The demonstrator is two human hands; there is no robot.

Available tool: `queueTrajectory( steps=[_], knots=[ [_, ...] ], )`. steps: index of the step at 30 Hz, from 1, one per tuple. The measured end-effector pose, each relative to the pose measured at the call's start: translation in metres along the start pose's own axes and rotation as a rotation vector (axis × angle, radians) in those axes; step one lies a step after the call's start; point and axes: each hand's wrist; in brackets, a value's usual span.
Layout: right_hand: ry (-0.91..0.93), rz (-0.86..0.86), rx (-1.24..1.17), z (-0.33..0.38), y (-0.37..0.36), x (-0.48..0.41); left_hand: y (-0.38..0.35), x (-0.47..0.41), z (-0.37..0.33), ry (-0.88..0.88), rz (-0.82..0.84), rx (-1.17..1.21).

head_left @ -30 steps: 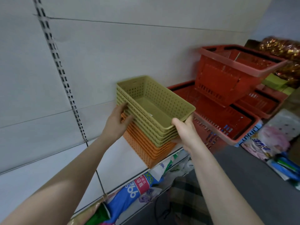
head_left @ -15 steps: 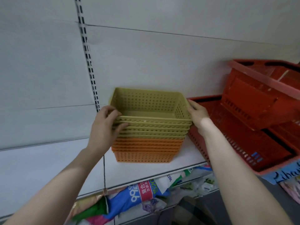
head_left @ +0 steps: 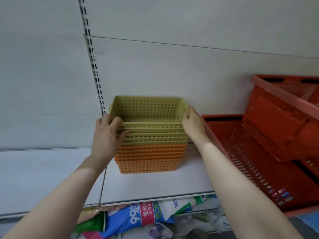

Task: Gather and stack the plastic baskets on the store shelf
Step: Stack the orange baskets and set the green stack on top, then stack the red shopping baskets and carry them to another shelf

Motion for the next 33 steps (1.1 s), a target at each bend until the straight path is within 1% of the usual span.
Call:
queueTrajectory(
  steps=[2, 6, 8, 10, 12, 15, 17, 19, 21, 22, 23, 25, 26, 27, 28, 29, 31, 33],
  knots=[
    [0.013, 0.014, 0.008, -0.002, 0.002, 0.0, 0.002, 0.0, 0.0, -0.009, 0.014, -0.025],
    [0.043, 0.046, 0.099, -0.006, 0.02, 0.007, 0.008, -0.001, 0.001, -0.044, 0.064, -0.108],
    [0.075, -0.015, 0.175, -0.013, 0.037, 0.013, 0.007, -0.001, -0.003, -0.074, 0.079, -0.157],
    [0.118, -0.159, 0.243, -0.022, 0.063, 0.023, 0.006, -0.001, -0.014, -0.056, 0.088, -0.186],
    [0.184, -0.36, 0.298, -0.034, 0.099, 0.037, 0.002, -0.001, -0.032, -0.058, 0.076, -0.167],
    [0.258, -0.683, 0.297, -0.057, 0.165, 0.057, -0.008, -0.004, -0.072, -0.17, 0.026, -0.056],
    [0.215, -0.865, 0.257, -0.082, 0.212, 0.064, -0.017, -0.004, -0.109, -0.252, 0.007, 0.022],
    [0.129, -1.041, 0.204, -0.118, 0.258, 0.066, -0.028, 0.0, -0.149, -0.317, 0.003, 0.126],
    [-0.016, -1.147, 0.059, -0.159, 0.298, 0.062, -0.047, 0.011, -0.191, -0.324, 0.057, 0.243],
    [-0.136, -1.149, -0.049, -0.179, 0.314, 0.057, -0.059, 0.019, -0.211, -0.299, 0.107, 0.28],
    [-0.285, -1.109, -0.163, -0.203, 0.33, 0.048, -0.073, 0.026, -0.228, -0.25, 0.167, 0.305],
    [-0.539, -0.931, -0.424, -0.238, 0.352, 0.03, -0.106, 0.044, -0.261, -0.084, 0.305, 0.343],
    [-0.597, -0.826, -0.577, -0.251, 0.36, 0.022, -0.122, 0.053, -0.274, 0.016, 0.379, 0.358],
    [-0.614, -0.72, -0.708, -0.261, 0.366, 0.015, -0.136, 0.061, -0.287, 0.115, 0.453, 0.356],
    [-0.616, -0.612, -0.787, -0.265, 0.37, 0.01, -0.148, 0.069, -0.298, 0.198, 0.513, 0.341],
    [-0.61, -0.509, -0.811, -0.267, 0.372, 0.006, -0.157, 0.077, -0.309, 0.257, 0.55, 0.328],
    [-0.602, -0.346, -0.796, -0.271, 0.372, -0.002, -0.166, 0.089, -0.328, 0.322, 0.531, 0.331],
    [-0.59, -0.271, -0.811, -0.273, 0.372, -0.009, -0.169, 0.097, -0.341, 0.373, 0.48, 0.344]
  ],
)
Point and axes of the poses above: each hand's wrist, its own x-axis away from the middle knuckle, its own y-axis out of the back of the hand, z = x × y, and after that the axes turned 5 degrees about x, right-handed
